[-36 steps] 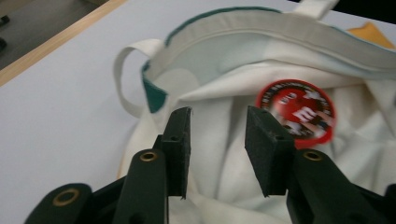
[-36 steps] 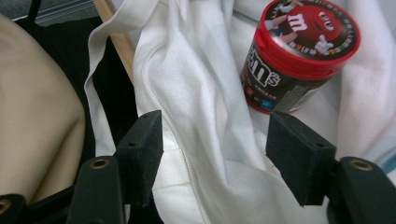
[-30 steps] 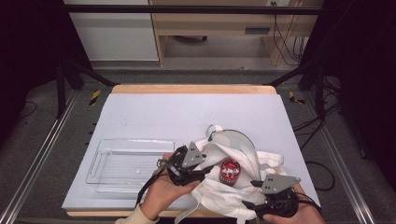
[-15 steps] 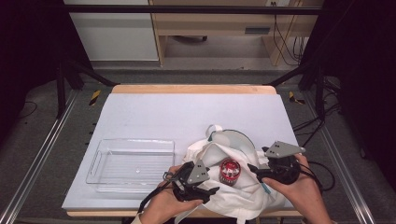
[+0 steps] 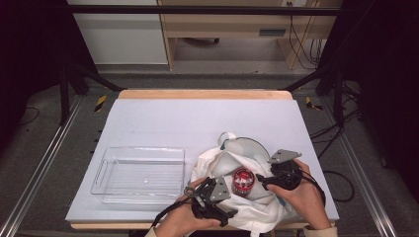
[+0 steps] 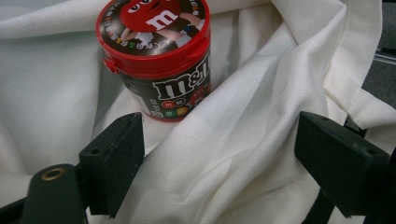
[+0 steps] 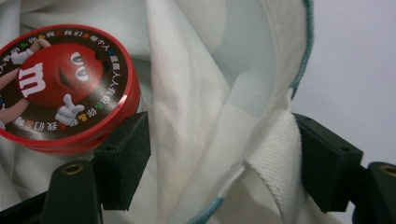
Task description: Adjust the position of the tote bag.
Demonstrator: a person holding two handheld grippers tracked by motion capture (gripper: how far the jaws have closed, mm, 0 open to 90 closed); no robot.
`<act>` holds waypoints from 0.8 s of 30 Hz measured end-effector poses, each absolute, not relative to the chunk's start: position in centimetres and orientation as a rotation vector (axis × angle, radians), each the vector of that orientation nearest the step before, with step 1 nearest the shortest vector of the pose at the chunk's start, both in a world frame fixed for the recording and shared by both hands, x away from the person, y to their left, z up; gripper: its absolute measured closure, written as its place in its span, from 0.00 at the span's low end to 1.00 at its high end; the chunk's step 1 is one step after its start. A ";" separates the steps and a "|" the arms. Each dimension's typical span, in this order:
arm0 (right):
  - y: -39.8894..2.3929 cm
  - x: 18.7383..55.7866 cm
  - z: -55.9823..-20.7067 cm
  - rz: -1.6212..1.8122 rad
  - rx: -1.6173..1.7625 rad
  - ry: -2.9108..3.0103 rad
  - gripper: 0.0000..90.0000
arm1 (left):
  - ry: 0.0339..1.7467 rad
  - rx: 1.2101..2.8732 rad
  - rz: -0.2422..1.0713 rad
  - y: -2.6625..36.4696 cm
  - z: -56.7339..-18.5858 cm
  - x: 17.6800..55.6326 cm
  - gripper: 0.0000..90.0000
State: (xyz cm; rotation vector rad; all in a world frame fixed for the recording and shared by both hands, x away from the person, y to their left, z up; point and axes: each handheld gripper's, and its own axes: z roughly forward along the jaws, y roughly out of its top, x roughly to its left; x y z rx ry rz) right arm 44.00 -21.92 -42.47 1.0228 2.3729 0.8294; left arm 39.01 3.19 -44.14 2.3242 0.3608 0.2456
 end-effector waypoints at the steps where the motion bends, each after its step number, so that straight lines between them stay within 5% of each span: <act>1: -21.8 44.0 -42.6 0.831 1.025 2.376 0.28 | 0.356 2.330 0.247 3.2 -44.2 39.0 0.18; 11: -21.1 44.0 -43.4 0.789 1.021 2.397 0.37 | 0.331 2.365 0.239 3.0 -44.7 38.9 0.26; 18: -21.3 44.4 -43.4 0.762 1.017 2.396 0.81 | 0.329 2.412 0.252 3.0 -45.0 38.7 0.45; 24: -22.7 45.3 -43.1 0.813 1.116 2.336 0.90 | 0.342 2.430 0.256 3.4 -45.4 38.6 0.63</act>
